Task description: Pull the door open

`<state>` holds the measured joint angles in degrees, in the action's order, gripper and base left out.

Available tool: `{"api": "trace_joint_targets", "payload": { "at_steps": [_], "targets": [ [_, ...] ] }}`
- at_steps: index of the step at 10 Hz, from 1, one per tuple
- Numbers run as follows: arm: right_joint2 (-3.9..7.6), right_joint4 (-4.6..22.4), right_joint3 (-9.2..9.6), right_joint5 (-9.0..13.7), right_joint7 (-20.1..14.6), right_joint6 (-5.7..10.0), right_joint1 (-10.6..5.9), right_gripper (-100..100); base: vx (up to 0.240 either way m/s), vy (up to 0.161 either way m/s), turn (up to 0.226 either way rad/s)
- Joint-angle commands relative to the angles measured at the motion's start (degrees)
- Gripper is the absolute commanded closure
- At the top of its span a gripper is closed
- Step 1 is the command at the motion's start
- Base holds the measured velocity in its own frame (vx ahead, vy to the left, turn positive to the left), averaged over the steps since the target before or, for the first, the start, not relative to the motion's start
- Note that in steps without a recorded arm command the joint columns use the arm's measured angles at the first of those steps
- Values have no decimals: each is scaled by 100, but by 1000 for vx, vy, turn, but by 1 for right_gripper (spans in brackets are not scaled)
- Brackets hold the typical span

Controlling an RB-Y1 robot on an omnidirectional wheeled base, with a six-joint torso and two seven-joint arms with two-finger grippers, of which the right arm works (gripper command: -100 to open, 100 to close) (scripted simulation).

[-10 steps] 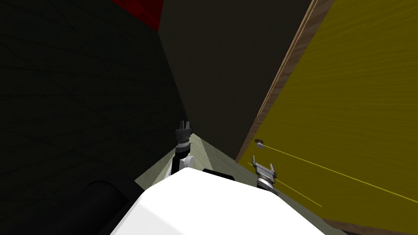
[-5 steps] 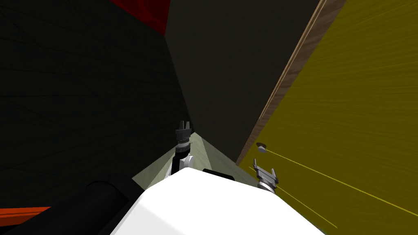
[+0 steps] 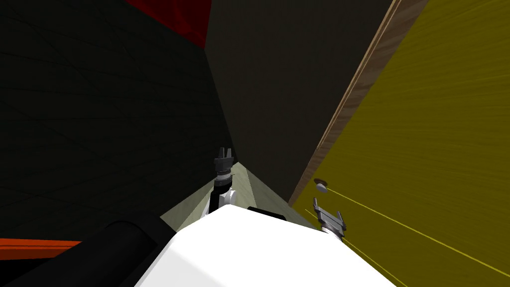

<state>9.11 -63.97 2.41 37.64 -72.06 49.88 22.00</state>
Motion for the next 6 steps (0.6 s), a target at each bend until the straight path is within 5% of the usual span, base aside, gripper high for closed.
{"api": "trace_joint_targets", "payload": {
  "at_steps": [1,6],
  "targets": [
    [175,198,-35,27,-240,69,-37,-100,207,-18,42],
    [643,700,-125,98,-822,226,-126,-100,140,1,31]
  ]
}}
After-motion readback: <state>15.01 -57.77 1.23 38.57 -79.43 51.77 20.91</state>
